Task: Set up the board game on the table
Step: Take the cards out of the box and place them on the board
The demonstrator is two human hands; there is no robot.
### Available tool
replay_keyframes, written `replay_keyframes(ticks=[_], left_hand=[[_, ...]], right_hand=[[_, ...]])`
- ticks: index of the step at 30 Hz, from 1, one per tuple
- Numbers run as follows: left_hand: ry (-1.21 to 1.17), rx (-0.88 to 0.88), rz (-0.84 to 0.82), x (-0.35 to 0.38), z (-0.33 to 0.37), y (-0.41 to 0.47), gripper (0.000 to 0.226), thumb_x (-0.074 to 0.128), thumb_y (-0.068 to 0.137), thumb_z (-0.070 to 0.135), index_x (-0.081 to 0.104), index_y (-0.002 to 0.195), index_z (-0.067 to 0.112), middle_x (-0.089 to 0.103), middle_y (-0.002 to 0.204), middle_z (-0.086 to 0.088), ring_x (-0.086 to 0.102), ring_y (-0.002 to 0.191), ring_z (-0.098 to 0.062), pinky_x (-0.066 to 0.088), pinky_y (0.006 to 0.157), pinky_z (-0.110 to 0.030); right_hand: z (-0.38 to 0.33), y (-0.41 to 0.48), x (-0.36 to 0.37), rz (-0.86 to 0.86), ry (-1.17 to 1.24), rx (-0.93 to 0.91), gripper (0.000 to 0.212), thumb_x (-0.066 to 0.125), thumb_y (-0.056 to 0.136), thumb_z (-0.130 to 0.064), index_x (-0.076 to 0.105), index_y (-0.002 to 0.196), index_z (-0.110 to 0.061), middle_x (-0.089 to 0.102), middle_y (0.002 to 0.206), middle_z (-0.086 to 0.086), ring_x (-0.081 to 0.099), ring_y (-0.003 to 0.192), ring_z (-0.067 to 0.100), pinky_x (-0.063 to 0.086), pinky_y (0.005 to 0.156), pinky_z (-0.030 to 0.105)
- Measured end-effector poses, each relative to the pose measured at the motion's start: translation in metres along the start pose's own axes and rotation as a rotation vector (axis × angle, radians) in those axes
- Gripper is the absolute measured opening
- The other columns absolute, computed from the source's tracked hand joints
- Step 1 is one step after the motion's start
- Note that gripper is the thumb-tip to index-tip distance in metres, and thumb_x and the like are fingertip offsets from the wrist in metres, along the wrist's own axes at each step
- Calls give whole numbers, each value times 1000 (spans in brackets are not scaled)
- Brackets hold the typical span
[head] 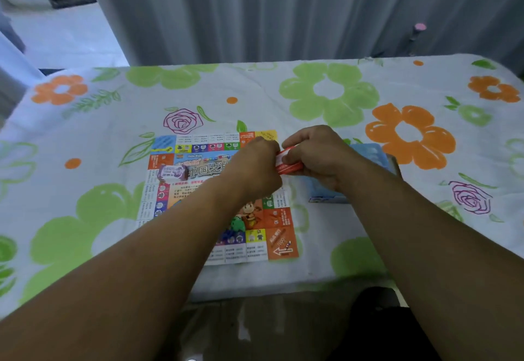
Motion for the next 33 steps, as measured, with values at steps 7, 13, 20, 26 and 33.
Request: replay_keyframes(ticks=[7, 13, 20, 26, 33], left_hand=[[47, -96, 23, -13, -39, -8, 34, 74, 82, 13, 64, 114, 13, 56, 110, -8, 58, 97, -25, 51, 82, -37], [29, -169, 3, -13, -70, -12, 42, 76, 83, 13, 61, 121, 16, 58, 118, -6, 58, 105, -24, 51, 88, -37], [22, -181, 9, -6, -95, -9, 43, 76, 85, 19, 60, 125, 14, 56, 121, -8, 55, 109, -24, 47, 89, -33], [33, -173, 43, -4, -103, -8, 51, 77, 84, 22, 58, 130, 15, 57, 125, -7, 50, 119, -26, 45, 99, -38], [-8, -200, 32, -4, -103, -5, 52, 76, 83, 16, 55, 130, 15, 58, 126, -8, 54, 117, -27, 51, 98, -42]], right_hand=[[-9, 11, 36, -14, -193, -39, 5, 65, 89, -2, 66, 88, -7, 66, 79, 13, 65, 65, 22, 55, 51, 28], [-4, 26, 59, -15, -298, -34, 12, 63, 88, 1, 66, 84, -9, 66, 76, 13, 61, 58, 21, 50, 48, 27], [6, 38, 82, -94, -253, -25, 11, 61, 91, 2, 64, 93, -9, 67, 78, 15, 65, 61, 23, 63, 69, 43], [9, 41, 88, -96, -261, -24, 16, 64, 91, 3, 63, 100, -9, 66, 81, 15, 66, 62, 24, 64, 71, 46], [14, 46, 82, -27, -283, -10, 15, 62, 91, 3, 58, 91, -11, 66, 81, 17, 65, 63, 25, 63, 74, 48]])
Point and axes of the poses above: each hand's wrist, its own y-axis towards the middle knuckle, its own x-axis out of the palm, z = x × y, the point moved 5 cm from there along y, towards the middle knuckle
